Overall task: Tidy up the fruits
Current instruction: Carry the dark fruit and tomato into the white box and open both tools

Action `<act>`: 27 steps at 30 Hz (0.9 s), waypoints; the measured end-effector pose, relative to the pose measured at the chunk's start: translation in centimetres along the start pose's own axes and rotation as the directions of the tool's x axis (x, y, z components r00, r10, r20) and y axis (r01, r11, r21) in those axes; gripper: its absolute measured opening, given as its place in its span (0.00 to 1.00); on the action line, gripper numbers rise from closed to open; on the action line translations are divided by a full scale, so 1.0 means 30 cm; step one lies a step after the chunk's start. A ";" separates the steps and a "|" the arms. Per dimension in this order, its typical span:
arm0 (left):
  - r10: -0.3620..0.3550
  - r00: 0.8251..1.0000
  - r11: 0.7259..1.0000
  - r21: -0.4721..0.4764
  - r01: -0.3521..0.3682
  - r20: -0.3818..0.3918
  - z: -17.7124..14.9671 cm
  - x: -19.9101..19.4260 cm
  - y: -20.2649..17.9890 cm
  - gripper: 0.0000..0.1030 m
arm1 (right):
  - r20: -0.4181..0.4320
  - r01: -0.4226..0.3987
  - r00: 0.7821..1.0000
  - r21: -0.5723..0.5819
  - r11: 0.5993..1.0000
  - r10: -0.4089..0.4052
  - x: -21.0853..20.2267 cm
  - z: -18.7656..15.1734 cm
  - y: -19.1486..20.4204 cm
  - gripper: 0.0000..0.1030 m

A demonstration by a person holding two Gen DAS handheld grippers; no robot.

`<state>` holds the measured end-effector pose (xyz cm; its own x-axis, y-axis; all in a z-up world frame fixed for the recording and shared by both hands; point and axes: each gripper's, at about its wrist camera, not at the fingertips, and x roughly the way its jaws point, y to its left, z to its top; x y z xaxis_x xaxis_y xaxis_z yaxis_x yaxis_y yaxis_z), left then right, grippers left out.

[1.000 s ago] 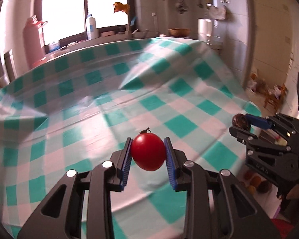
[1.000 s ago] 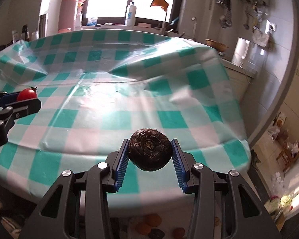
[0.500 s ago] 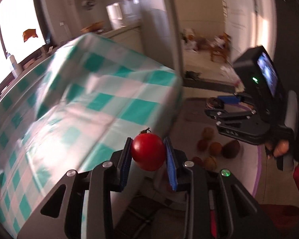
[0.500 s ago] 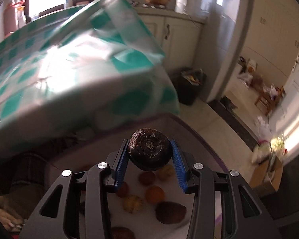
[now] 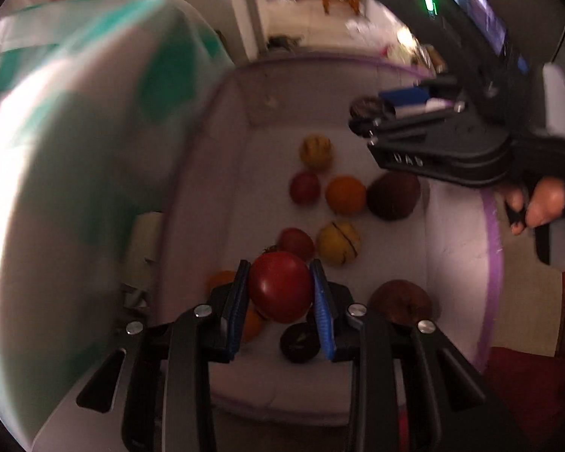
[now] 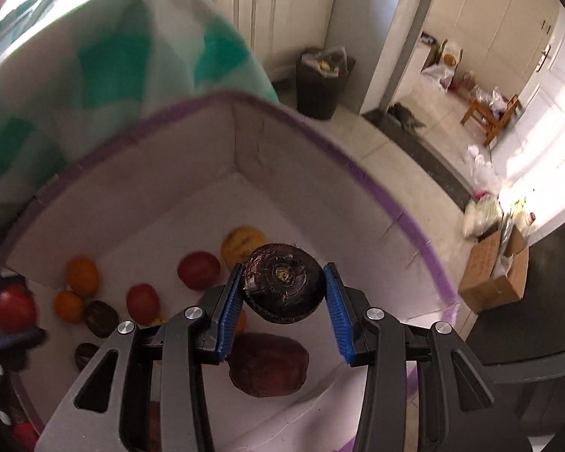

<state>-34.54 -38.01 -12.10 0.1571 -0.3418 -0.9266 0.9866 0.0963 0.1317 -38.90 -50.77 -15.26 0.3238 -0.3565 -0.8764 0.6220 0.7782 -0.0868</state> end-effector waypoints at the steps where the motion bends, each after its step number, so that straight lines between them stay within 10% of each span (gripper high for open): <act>1: 0.003 1.000 1.000 0.018 -0.003 -0.025 0.004 0.040 -0.018 0.31 | -0.014 -0.002 1.000 -0.003 1.000 0.002 0.016 -0.006 0.003 0.41; 15: 0.033 0.996 0.993 0.113 -0.023 -0.084 -0.039 0.170 -0.093 0.32 | -0.101 0.003 0.995 0.005 1.000 -0.002 0.096 -0.013 -0.001 0.42; 27: 0.051 0.999 0.996 0.074 -0.049 -0.017 -0.033 0.113 -0.071 0.58 | -0.097 0.005 0.995 0.010 1.000 -0.004 0.090 -0.010 0.008 0.57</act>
<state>-36.16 -38.44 -15.87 0.2061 -0.3203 -0.9246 0.9782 0.0433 0.2031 -38.09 -51.39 -17.80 0.2505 -0.3077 -0.9179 0.6309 0.7711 -0.0863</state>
